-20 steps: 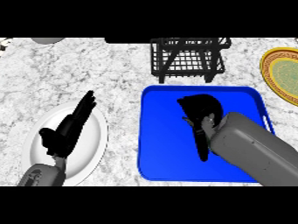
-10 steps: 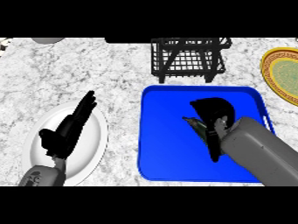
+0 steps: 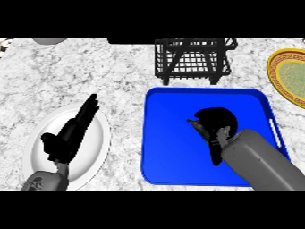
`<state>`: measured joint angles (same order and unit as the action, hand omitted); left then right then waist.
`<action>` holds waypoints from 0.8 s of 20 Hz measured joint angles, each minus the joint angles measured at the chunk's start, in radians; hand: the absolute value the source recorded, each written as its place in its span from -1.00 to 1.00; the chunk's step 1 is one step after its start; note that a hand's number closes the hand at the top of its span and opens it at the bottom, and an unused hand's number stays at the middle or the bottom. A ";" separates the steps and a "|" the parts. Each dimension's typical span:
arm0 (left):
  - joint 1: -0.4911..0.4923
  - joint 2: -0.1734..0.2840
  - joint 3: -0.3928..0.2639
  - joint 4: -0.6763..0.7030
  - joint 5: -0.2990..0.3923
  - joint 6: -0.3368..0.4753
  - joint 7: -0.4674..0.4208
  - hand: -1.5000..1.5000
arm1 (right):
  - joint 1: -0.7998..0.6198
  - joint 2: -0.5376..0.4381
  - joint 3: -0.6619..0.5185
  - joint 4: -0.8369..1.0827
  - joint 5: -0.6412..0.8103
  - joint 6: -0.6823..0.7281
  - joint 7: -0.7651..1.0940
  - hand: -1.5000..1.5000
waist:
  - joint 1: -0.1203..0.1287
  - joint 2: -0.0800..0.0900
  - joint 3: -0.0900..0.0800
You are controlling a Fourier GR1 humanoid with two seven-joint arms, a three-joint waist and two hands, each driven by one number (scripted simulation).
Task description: Pick the eggplant from the tray and place it in the tiered basket
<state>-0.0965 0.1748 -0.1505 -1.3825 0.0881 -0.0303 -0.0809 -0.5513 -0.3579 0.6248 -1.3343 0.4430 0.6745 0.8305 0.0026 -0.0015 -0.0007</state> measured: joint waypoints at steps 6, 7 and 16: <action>-0.002 0.002 0.017 -0.004 -0.004 -0.022 0.002 0.00 | 0.027 0.020 -0.042 0.010 0.095 -0.086 -0.127 1.00 | -0.001 -0.004 -0.004; -0.011 -0.004 0.022 0.018 -0.007 -0.024 -0.010 0.00 | 0.026 0.035 -0.046 0.012 0.111 -0.093 -0.129 1.00 | -0.002 -0.004 -0.005; -0.037 -0.014 0.050 0.039 -0.017 -0.039 -0.004 0.00 | 0.024 -0.046 -0.164 0.047 0.192 -0.142 -0.334 1.00 | -0.005 -0.001 -0.001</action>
<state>-0.1332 0.1607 -0.1004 -1.3436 0.0714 -0.0698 -0.0850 -0.5278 -0.4043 0.4610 -1.2877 0.6350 0.5324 0.4962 -0.0022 -0.0029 -0.0018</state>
